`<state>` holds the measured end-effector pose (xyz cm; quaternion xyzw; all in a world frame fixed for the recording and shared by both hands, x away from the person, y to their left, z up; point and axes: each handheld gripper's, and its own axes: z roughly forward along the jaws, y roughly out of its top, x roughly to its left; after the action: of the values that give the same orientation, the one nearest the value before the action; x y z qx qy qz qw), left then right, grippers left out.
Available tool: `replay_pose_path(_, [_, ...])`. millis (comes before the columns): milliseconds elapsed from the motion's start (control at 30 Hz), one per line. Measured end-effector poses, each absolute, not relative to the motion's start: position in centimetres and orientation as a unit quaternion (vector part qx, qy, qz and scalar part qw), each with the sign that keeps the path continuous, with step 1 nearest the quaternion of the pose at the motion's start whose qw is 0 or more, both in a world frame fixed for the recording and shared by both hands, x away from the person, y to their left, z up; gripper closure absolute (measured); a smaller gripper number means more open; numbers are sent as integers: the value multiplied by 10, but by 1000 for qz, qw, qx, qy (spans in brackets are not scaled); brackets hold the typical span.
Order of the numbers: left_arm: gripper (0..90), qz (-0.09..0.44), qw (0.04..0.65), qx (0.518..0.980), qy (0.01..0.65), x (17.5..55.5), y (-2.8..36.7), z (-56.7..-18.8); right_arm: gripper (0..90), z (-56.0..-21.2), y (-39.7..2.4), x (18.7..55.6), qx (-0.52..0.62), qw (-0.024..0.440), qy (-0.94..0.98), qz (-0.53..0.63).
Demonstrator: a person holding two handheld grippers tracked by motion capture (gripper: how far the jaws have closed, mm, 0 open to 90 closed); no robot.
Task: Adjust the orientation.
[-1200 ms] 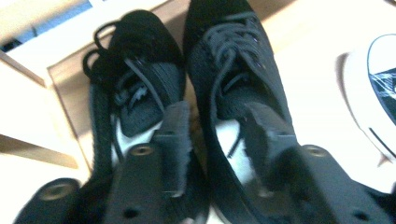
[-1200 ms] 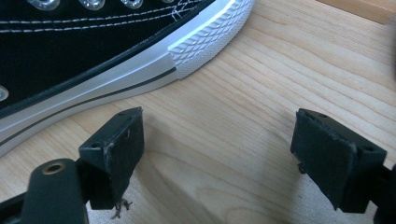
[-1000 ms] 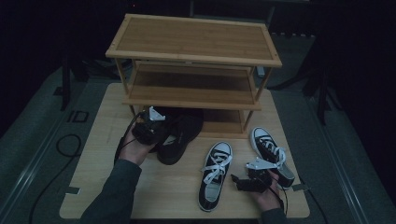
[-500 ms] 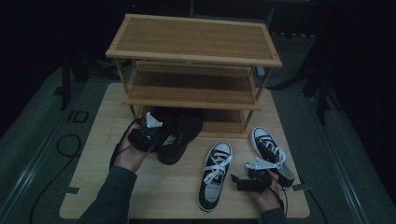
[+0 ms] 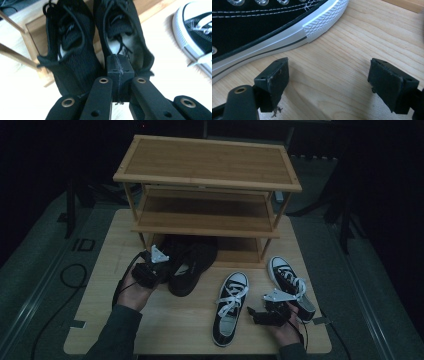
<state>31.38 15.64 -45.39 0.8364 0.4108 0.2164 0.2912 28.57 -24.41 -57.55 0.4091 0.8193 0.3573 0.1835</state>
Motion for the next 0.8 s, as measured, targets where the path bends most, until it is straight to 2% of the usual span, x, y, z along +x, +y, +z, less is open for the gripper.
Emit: replay_pose_path(800, [900, 169, 246, 848, 437, 316, 164, -521, 172, -575, -244, 286, 408, 184, 820, 357])
